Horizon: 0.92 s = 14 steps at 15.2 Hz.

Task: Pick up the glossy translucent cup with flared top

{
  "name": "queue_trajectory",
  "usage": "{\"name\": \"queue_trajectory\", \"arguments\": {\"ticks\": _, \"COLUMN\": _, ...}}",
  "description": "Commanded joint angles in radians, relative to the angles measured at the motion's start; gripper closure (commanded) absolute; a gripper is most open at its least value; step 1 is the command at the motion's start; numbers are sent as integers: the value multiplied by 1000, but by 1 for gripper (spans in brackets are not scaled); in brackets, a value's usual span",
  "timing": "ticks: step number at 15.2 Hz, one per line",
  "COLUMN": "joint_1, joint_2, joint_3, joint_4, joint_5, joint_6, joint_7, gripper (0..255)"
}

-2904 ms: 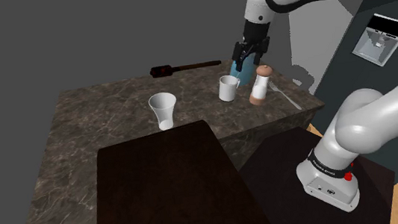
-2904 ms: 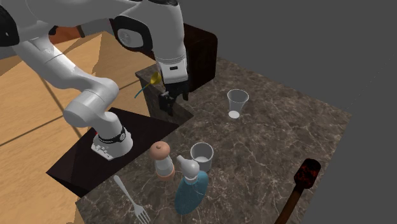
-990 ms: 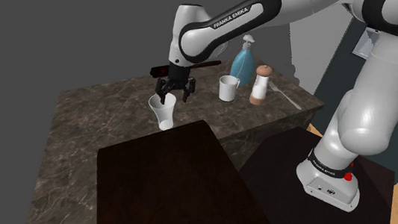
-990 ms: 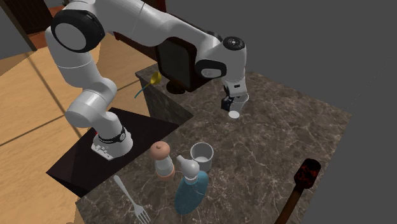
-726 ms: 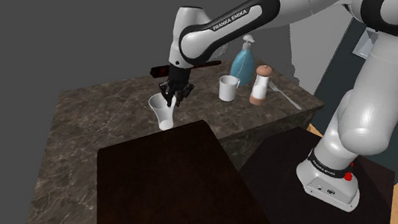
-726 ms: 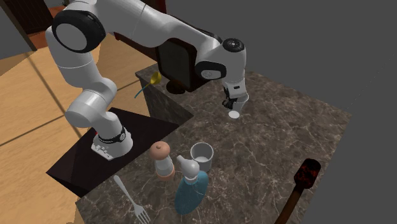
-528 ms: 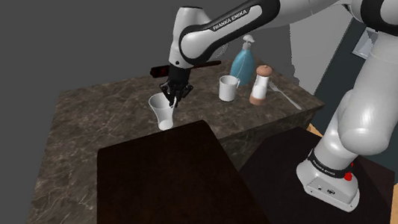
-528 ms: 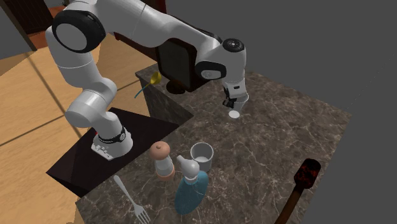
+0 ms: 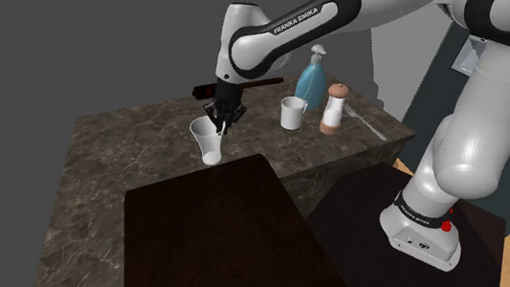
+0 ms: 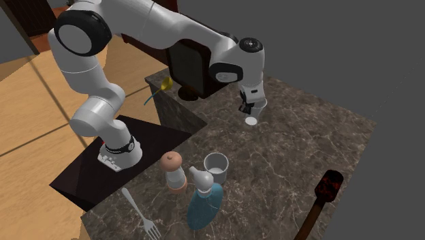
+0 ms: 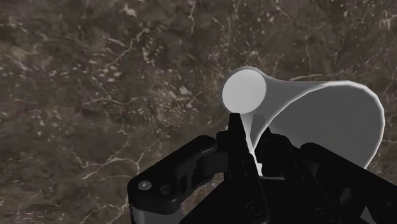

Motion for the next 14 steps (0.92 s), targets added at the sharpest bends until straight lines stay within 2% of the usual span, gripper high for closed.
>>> {"name": "queue_trajectory", "arguments": {"ticks": 1, "joint_1": 0, "joint_2": -15, "joint_3": 0, "joint_4": 9, "joint_5": -1, "joint_6": -23, "joint_7": 6, "gripper": 255}}
{"name": "queue_trajectory", "arguments": {"ticks": 12, "joint_1": -5, "joint_2": -61, "joint_3": -4, "joint_4": 103, "joint_5": -14, "joint_6": -161, "joint_7": 36, "gripper": 255}}
{"name": "queue_trajectory", "arguments": {"ticks": 14, "joint_1": -5, "joint_2": -62, "joint_3": -4, "joint_4": 104, "joint_5": -15, "joint_6": -163, "joint_7": 36, "gripper": 255}}
